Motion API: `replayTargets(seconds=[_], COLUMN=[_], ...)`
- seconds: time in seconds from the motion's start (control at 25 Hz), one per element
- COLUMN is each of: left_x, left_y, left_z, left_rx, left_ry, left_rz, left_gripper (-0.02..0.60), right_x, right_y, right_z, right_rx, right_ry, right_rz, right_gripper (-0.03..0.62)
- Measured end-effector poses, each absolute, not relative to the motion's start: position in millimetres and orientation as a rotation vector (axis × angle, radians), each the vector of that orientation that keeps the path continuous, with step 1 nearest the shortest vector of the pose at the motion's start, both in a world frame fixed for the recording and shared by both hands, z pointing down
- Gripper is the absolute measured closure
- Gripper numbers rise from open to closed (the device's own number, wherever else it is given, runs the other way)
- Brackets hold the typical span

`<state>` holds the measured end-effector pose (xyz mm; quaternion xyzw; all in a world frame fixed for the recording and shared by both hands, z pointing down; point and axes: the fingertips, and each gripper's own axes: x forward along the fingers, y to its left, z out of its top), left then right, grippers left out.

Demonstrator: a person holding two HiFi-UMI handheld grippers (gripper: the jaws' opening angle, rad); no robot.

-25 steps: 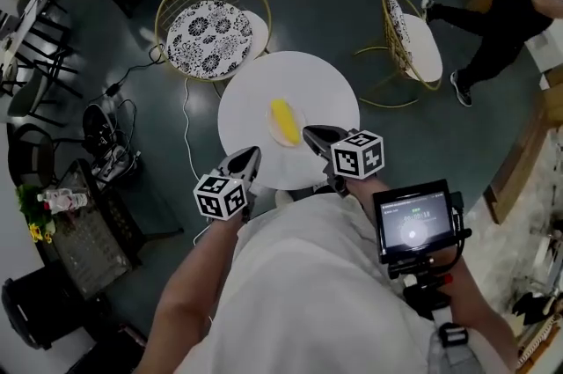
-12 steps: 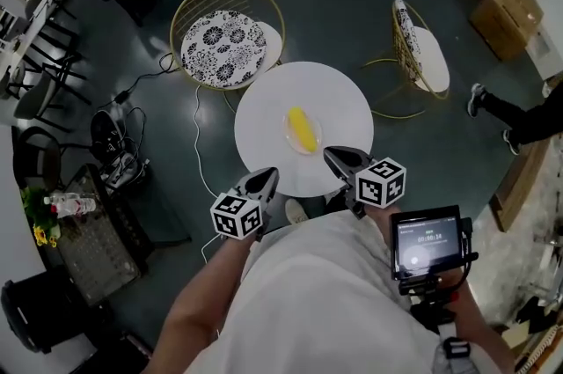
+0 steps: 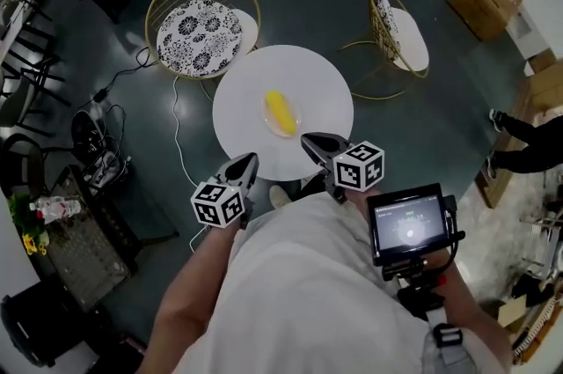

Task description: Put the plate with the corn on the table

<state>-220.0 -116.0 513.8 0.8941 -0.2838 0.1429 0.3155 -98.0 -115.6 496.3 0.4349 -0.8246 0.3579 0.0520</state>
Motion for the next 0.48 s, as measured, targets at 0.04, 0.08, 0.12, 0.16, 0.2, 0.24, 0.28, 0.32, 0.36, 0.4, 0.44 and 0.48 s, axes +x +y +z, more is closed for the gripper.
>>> replayTargets(seconds=[0.04, 0.08, 0.12, 0.16, 0.2, 0.24, 0.28, 0.32, 0.36, 0.4, 0.44, 0.48], left_x=[-217.4, -214.6, -212.5, -211.6, -211.6, -212.4, -213.5, -214.6, -215.7, -216.7, -217.7, -218.8], left_y=[-115.9, -115.1, -114.0, -112.7, -111.5, -110.1, -108.7, -107.3, -106.0, -104.8, -103.6, -102.5], left_z=[513.6, 513.8, 514.2, 514.5, 514.5, 514.8, 515.4, 516.5, 517.8, 519.0, 520.3, 521.5], left_rx=[2.353, 2.351, 2.348, 2.346, 2.343, 2.340, 2.338, 2.334, 2.331, 2.329, 2.326, 2.323], left_ry=[-0.748, -0.747, -0.746, -0.744, -0.744, -0.746, -0.748, -0.752, -0.756, -0.760, -0.764, -0.768], left_rz=[0.378, 0.381, 0.386, 0.391, 0.396, 0.400, 0.405, 0.408, 0.411, 0.414, 0.417, 0.420], left_gripper=[0.574, 0.574, 0.574, 0.574, 0.574, 0.574, 0.574, 0.574, 0.574, 0.574, 0.574, 0.574], right_x=[-95.8, -93.3, -91.5, -91.0, -91.6, -93.1, -94.8, -96.5, -98.1, -99.6, -101.0, -102.5], right_y=[-116.5, -117.3, -117.9, -118.5, -118.8, -118.5, -117.8, -116.7, -115.5, -114.3, -113.1, -112.0], right_z=[496.8, 497.4, 497.8, 497.6, 497.0, 496.3, 496.0, 496.2, 496.7, 497.3, 498.0, 498.7], right_rx=[1.319, 1.319, 1.319, 1.319, 1.317, 1.313, 1.307, 1.301, 1.295, 1.289, 1.283, 1.277], right_ry=[-2.508, -2.507, -2.507, -2.508, -2.511, -2.515, -2.519, -2.523, -2.527, -2.530, -2.532, -2.534], right_rz=[1.094, 1.100, 1.107, 1.112, 1.116, 1.118, 1.118, 1.118, 1.117, 1.117, 1.117, 1.117], right_gripper=[0.588, 0.588, 0.588, 0.588, 0.588, 0.588, 0.588, 0.588, 0.588, 0.588, 0.588, 0.588])
